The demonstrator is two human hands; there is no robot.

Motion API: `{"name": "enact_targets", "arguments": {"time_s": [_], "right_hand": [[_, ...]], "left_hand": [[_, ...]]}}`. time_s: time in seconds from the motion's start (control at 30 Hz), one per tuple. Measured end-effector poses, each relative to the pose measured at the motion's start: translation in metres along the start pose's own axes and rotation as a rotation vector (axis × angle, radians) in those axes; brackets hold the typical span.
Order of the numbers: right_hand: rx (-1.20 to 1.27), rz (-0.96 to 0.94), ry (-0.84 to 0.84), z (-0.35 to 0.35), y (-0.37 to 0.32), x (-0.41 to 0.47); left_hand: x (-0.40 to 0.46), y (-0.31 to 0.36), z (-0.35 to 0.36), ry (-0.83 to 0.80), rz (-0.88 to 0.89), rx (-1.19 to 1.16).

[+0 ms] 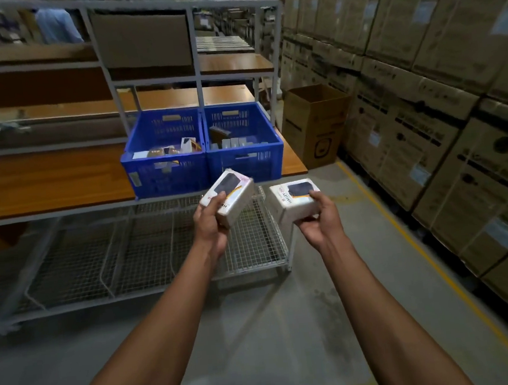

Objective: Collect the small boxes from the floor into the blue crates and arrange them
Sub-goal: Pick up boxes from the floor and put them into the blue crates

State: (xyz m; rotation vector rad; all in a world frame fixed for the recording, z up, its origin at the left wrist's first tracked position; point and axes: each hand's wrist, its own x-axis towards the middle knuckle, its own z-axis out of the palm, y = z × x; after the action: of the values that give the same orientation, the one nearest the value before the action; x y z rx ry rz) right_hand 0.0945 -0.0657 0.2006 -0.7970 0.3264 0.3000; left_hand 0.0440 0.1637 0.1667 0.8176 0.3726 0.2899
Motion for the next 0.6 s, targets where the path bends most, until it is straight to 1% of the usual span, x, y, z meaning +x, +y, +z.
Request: {"name": "enact_targets", "arguments": {"time_s": [0.13,0.23,0.37,0.5,0.6], "right_hand": [[-0.006,0.003,0.028,0.055,-0.003,0.071],[-0.017,0.024,0.010,0.091,-0.002,0.113],[-0.034,0.034,-0.008,0.132,-0.001,0.170],[-0.042,0.086,-0.066,0.168,0.001,0.239],[-0.086,0.107,-0.132,0.204,0.004,0.296]], "left_hand": [[0.086,0.037,0.005,0.022,0.023,0.065],[0.139,0.060,0.008,0.072,0.052,0.097],[0.200,0.083,0.005,0.109,0.046,0.128],[0.261,0.101,-0.002,0.168,0.058,0.098],[0.314,0.118,-0.005,0.221,0.098,0.124]]}}
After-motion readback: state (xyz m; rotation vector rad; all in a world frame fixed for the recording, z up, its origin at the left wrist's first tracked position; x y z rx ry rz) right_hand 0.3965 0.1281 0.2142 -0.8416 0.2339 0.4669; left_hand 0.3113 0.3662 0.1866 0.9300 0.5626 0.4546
